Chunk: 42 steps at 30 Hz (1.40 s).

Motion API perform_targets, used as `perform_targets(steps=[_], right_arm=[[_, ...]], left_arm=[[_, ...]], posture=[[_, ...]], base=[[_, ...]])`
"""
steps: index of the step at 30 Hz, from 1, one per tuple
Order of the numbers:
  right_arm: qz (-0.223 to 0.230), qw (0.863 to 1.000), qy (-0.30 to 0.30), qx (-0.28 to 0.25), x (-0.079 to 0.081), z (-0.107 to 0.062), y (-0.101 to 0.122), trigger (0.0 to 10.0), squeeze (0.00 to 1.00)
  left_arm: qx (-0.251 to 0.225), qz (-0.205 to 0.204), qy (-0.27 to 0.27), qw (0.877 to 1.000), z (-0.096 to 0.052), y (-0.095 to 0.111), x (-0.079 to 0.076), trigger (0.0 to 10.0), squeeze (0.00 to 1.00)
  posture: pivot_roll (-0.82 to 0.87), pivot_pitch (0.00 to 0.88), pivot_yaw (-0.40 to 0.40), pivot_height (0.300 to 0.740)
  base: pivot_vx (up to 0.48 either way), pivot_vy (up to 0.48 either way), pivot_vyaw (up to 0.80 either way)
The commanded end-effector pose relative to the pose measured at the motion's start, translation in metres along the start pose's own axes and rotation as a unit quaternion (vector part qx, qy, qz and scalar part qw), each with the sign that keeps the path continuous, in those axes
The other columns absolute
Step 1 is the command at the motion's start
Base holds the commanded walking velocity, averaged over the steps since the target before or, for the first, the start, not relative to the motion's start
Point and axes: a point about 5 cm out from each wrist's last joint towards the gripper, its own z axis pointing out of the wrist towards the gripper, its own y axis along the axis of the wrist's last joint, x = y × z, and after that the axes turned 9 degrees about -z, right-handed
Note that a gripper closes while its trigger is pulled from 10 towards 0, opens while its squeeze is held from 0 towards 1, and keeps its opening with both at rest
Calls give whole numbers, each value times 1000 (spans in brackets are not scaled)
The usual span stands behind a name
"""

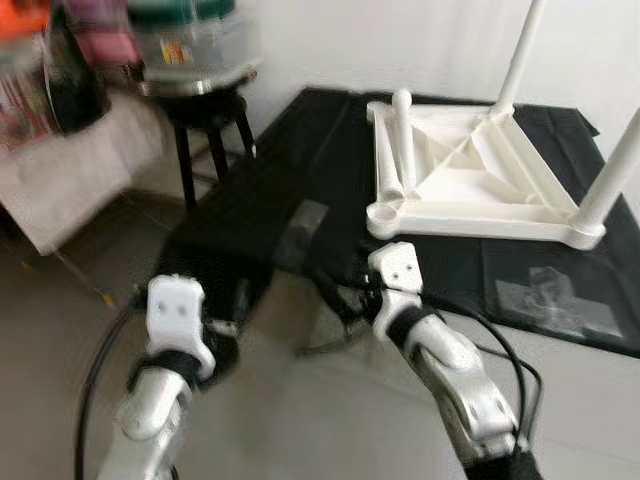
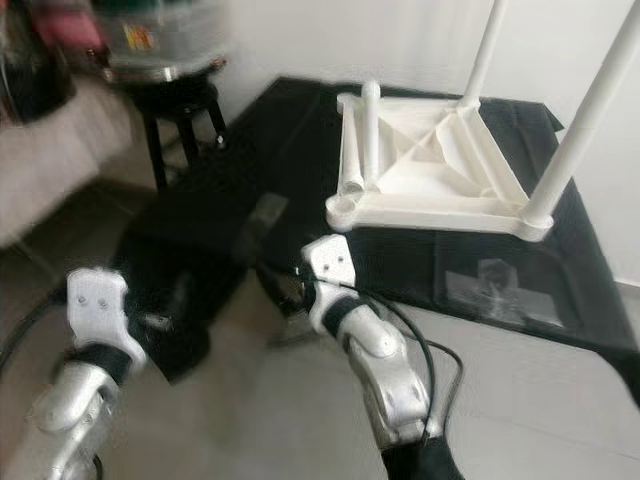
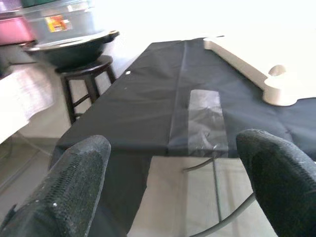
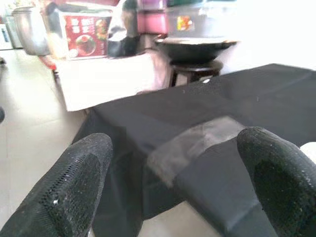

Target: Building children table

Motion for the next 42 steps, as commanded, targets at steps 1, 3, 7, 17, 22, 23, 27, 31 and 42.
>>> perform_targets(steps=[1,3,7,17,22,23,27,31,42], right_arm=[[1,1000,-9,-8,-6,2,5,10000,0],[1,1000,-9,-8,-6,2,5,10000,0],[-1,1000,-16,-17,-14,3,10,10000,0],[-8,999,-6,-45,-20,7,28,10000,0],[-14,998,2,-63,-21,9,38,10000,0],[-17,998,5,-65,-21,9,39,10000,0],[-47,997,14,-64,-24,10,43,10000,0],[-117,991,27,-52,-26,11,43,10000,0],[-174,983,55,-29,-23,11,41,10000,0]], left_arm=[[0,-5,-11,1000,1,2,-3,10000,0],[0,-5,-11,1000,1,2,-3,10000,0],[2,-5,-16,1000,1,2,-4,10000,0],[8,-9,-25,1000,1,0,-6,10000,0],[11,-9,-28,999,1,-1,-8,10000,0],[12,-9,-29,999,0,-1,-8,10000,0],[16,-9,-29,999,-1,-2,-7,10000,0],[19,-9,-28,999,-2,-3,-7,10000,0],[30,-8,-23,999,-5,-7,-5,10000,0]], posture=[[-62,80,39,740],[-62,80,39,740],[-63,78,40,740],[-63,73,45,740],[-62,76,46,740],[-62,79,47,740],[-60,82,48,740],[-59,83,49,740],[-55,91,51,740]], base=[[289,0,0],[289,0,0],[288,0,0],[285,0,-320],[280,0,0],[274,0,0],[271,0,0],[265,0,0],[301,0,0]])
